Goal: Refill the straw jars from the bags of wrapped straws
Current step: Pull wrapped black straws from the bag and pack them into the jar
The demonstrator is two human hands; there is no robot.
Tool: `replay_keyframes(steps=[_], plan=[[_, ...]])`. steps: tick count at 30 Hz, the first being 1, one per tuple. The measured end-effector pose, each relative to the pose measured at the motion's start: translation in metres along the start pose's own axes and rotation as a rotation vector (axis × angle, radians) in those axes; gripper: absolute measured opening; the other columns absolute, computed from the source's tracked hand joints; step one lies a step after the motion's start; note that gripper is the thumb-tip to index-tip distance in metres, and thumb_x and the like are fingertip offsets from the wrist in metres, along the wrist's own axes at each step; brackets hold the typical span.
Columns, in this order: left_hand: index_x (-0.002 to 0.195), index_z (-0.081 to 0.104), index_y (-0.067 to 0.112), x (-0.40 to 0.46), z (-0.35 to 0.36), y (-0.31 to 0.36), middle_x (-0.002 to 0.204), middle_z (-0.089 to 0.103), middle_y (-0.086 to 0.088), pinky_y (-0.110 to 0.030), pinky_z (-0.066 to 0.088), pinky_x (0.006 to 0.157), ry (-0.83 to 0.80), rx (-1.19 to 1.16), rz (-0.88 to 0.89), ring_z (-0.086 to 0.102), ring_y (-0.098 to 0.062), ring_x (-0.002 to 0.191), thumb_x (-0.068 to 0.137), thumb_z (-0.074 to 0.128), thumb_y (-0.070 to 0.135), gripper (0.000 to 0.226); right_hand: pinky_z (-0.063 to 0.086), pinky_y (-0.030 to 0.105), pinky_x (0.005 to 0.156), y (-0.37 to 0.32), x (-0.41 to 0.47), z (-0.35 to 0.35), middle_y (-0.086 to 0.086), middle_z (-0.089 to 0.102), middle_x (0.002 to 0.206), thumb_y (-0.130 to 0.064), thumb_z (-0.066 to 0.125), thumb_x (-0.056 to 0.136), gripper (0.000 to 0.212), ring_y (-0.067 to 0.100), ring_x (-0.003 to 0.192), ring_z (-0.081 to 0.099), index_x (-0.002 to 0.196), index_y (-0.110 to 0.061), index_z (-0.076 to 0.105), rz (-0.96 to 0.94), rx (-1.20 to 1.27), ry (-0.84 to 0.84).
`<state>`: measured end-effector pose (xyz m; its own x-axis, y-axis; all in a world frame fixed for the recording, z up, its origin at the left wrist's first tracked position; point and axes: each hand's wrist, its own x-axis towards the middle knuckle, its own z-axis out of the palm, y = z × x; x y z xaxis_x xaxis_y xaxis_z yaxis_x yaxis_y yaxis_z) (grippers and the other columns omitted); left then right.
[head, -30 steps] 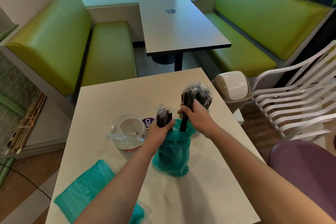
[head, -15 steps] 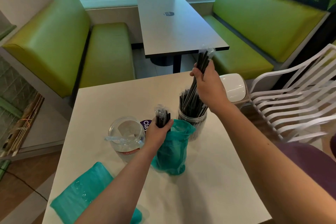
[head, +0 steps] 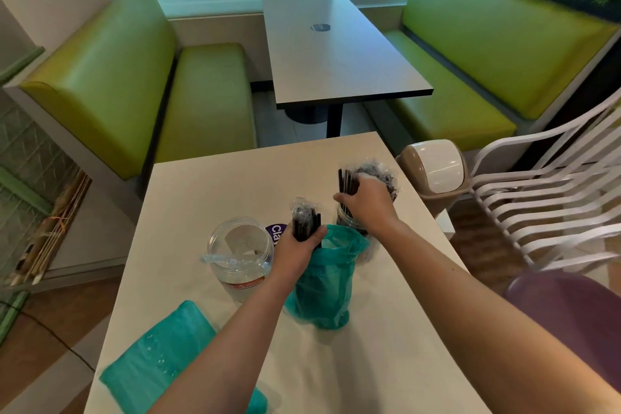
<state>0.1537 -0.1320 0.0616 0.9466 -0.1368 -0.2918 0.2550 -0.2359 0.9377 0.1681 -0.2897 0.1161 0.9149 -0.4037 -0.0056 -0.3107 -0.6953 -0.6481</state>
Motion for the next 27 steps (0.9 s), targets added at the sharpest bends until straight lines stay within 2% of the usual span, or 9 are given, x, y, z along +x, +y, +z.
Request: replay_keyframes(steps=[4,8,12,15,17,19,22,25,27], plan=[[0.116,0.058,0.023,0.000,0.000,0.001,0.103,0.064,0.007,-0.028,0.047,0.091,0.000,-0.012,-0.003,0.060,-0.014,0.101,0.084,0.075,0.036,0.038,0.043,0.024,0.080,-0.016,0.001,-0.011,0.001,0.056,0.106,-0.028,0.070,0.088,0.046,0.012,0.092,0.055,0.128,-0.017,0.049,-0.124,0.229,0.158],[0.108,0.055,0.026,-0.001,0.001,0.004,0.094,0.061,0.012,-0.026,0.044,0.085,-0.004,0.006,-0.001,0.058,-0.013,0.097,0.085,0.074,0.035,0.031,0.043,0.020,0.082,-0.011,0.004,-0.004,0.004,0.055,0.110,-0.018,0.059,0.096,0.020,0.012,0.087,0.057,0.114,-0.013,0.064,-0.237,0.115,0.132],[0.115,0.057,0.022,-0.002,0.002,0.005,0.095,0.060,0.012,-0.025,0.042,0.083,-0.007,0.012,-0.003,0.057,-0.013,0.097,0.086,0.073,0.036,0.037,0.046,0.024,0.086,0.008,0.004,0.010,0.007,0.056,0.118,-0.010,0.060,0.094,0.019,0.022,0.099,0.063,0.111,-0.005,0.066,-0.235,-0.036,0.041],[0.120,0.057,0.021,-0.001,0.002,0.006,0.098,0.060,0.009,-0.025,0.041,0.083,0.002,0.006,-0.012,0.056,-0.013,0.097,0.085,0.073,0.036,0.041,0.048,0.035,0.090,0.005,0.003,0.004,0.006,0.054,0.119,-0.027,0.067,0.090,0.030,0.024,0.104,0.057,0.116,-0.011,0.066,-0.341,-0.203,0.085],[0.122,0.057,0.019,-0.001,0.002,0.006,0.099,0.059,0.008,-0.025,0.040,0.083,0.002,0.010,-0.010,0.055,-0.012,0.097,0.086,0.073,0.036,0.043,0.040,0.039,0.094,0.003,0.005,-0.004,0.004,0.053,0.122,-0.040,0.070,0.085,0.034,0.025,0.112,0.048,0.113,-0.021,0.067,-0.415,-0.430,0.224],[0.124,0.057,0.017,-0.002,0.002,0.006,0.100,0.059,0.008,-0.024,0.040,0.084,0.002,0.015,-0.008,0.054,-0.012,0.098,0.086,0.073,0.036,0.046,0.034,0.047,0.099,0.006,0.009,-0.010,0.004,0.049,0.134,-0.047,0.073,0.080,0.036,0.030,0.123,0.042,0.109,-0.028,0.066,-0.380,-0.552,0.270],[0.127,0.057,0.016,-0.002,0.002,0.007,0.102,0.058,0.007,-0.025,0.040,0.085,0.000,0.021,-0.005,0.054,-0.012,0.099,0.086,0.072,0.036,0.048,0.034,0.059,0.101,0.015,0.014,-0.011,0.003,0.039,0.145,-0.043,0.071,0.083,0.037,0.033,0.130,0.039,0.115,-0.030,0.059,-0.262,-0.497,0.110],[0.128,0.056,0.015,-0.002,0.002,0.008,0.105,0.059,0.006,-0.024,0.040,0.086,-0.006,0.025,-0.003,0.054,-0.012,0.100,0.087,0.072,0.036,0.048,0.050,0.048,0.090,0.023,0.017,-0.014,0.002,0.046,0.137,-0.028,0.072,0.085,0.033,0.030,0.119,0.047,0.114,-0.024,0.058,-0.279,-0.329,0.053],[0.127,0.057,0.015,-0.002,0.002,0.008,0.109,0.062,0.003,-0.024,0.041,0.086,-0.007,0.014,-0.005,0.055,-0.012,0.100,0.086,0.072,0.035,0.048,0.052,0.043,0.086,0.027,0.019,-0.018,0.002,0.050,0.129,-0.021,0.072,0.085,0.028,0.027,0.114,0.047,0.110,-0.019,0.059,-0.315,-0.289,0.066]])
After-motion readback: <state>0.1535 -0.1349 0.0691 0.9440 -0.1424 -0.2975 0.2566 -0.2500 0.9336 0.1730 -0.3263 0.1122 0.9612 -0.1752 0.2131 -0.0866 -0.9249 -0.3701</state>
